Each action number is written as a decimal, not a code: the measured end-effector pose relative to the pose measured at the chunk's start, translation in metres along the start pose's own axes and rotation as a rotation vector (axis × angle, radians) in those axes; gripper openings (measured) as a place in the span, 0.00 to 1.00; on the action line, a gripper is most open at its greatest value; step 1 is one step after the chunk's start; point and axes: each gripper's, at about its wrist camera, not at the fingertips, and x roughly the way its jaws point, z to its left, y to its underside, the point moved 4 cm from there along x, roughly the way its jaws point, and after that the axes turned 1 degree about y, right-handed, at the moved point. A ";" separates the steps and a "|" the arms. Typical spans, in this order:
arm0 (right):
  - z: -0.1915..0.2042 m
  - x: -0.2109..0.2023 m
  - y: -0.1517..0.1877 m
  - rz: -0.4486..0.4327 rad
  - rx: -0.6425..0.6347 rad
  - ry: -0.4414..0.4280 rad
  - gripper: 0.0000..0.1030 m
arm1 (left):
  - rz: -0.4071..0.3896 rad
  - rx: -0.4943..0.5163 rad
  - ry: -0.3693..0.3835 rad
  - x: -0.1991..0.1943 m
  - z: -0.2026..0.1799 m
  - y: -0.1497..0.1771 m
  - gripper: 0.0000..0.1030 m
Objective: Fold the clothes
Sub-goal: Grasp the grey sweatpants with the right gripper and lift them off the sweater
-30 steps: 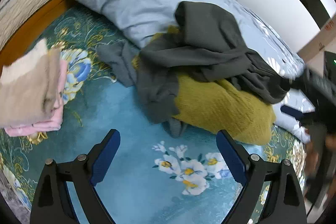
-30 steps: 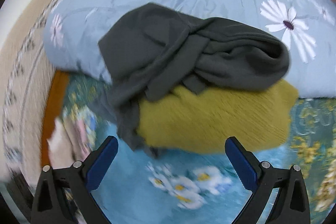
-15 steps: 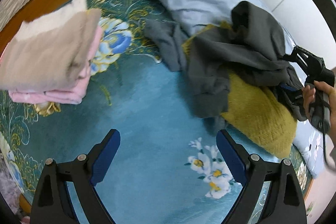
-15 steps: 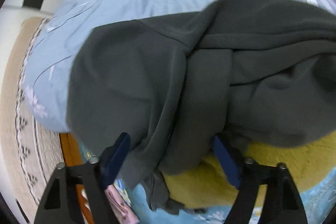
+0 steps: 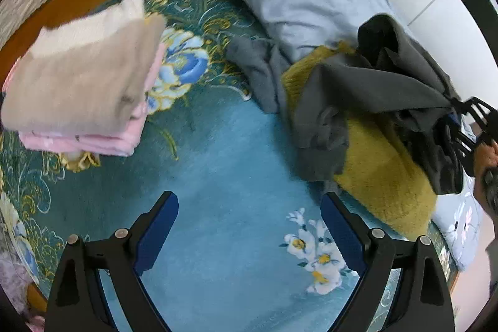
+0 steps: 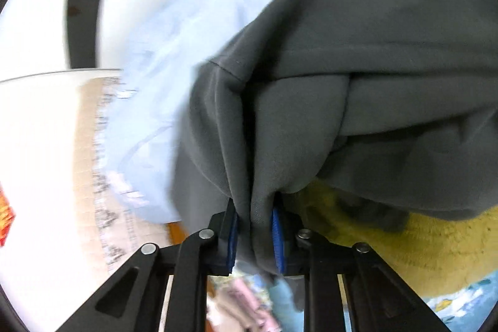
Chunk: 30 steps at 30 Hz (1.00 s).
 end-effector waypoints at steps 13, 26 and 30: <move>0.037 -0.291 0.031 -0.219 -0.164 -0.198 0.18 | -0.070 0.105 0.099 -0.082 -0.039 0.015 0.90; -0.009 -0.538 0.086 -0.553 -0.262 0.057 0.18 | -0.080 0.229 0.184 -0.129 -0.085 0.054 0.90; -0.045 -0.504 0.120 -0.523 -0.236 0.191 0.18 | -0.069 0.260 0.181 -0.133 -0.090 0.067 0.90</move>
